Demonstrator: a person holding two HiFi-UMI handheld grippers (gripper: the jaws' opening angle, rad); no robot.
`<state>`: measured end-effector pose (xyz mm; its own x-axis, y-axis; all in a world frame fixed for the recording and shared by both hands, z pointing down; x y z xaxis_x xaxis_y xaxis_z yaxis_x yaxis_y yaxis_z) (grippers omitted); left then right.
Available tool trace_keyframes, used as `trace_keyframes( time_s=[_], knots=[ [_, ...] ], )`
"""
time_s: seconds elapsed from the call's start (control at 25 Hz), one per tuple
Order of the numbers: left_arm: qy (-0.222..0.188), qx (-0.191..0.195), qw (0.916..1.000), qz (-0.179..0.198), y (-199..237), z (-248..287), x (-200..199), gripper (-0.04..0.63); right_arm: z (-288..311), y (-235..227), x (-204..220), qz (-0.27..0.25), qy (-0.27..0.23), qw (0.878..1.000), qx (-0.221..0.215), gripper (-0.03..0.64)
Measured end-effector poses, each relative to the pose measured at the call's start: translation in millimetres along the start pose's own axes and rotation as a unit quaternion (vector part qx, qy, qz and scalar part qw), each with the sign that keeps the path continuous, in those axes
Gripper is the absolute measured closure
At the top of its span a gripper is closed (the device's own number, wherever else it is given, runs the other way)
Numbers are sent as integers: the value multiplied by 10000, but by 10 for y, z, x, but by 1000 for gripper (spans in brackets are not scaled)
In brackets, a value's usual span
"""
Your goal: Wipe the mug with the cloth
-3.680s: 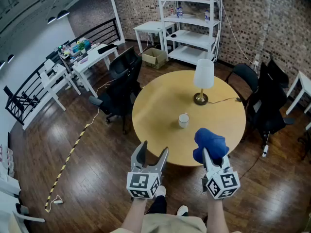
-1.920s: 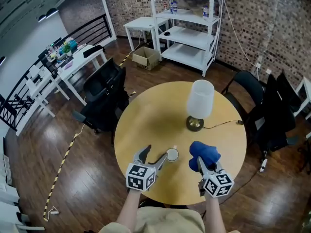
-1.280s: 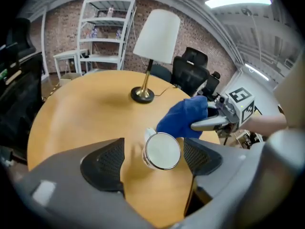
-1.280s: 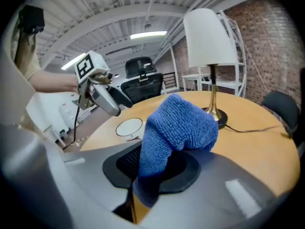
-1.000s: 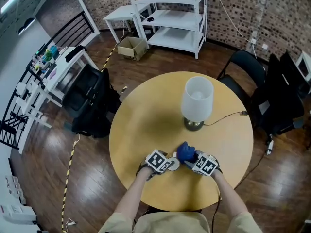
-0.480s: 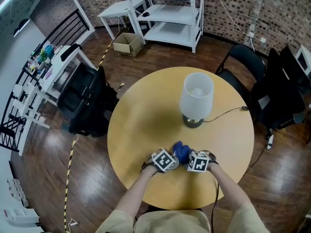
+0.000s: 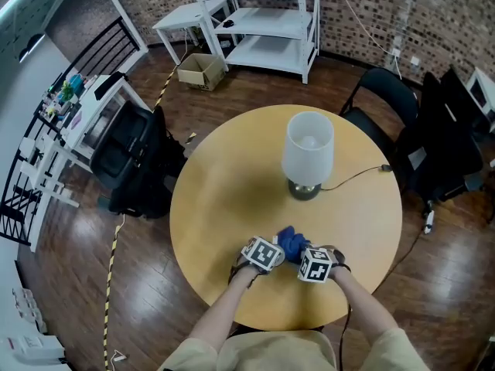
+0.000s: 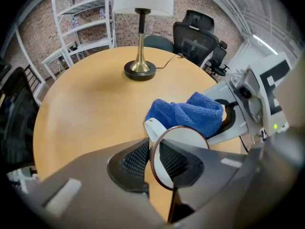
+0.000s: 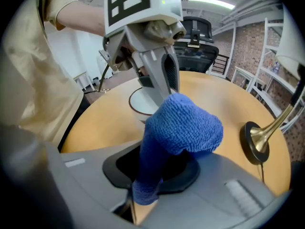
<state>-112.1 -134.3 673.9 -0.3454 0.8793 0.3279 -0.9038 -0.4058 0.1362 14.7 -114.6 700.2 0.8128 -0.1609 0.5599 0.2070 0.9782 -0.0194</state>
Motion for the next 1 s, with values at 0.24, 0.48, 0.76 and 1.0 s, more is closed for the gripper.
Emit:
trace_keyframes(
  time_s=[0.24, 0.48, 0.76, 1.0],
  knots=[
    [-28, -227, 9970, -739, -14, -32, 17, 540, 11, 209, 9, 115, -14, 9998, 133, 541],
    [28, -334, 9938, -1058, -44, -26, 72, 543, 65, 392, -6, 293, -95, 9993, 188, 541],
    [-31, -177, 9947, -1014, 21, -28, 157, 539, 54, 371, 57, 512, -211, 9982, 220, 541],
    [-54, 315, 9982, -505, -9, -235, 317, 330, -15, 356, 102, 675, -334, 9967, 289, 541]
  ],
)
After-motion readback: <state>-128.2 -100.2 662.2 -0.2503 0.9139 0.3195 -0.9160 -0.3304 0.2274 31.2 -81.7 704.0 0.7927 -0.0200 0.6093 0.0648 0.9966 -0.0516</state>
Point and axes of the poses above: the fingertips, and each gripper's own axes: z forward along the fingers, y to its left, x out of its underside, the point moved 9 cm from there along -z, backward along the fingers, and after that the axes turned 4 degrees about -z, right-handed, at the moved point
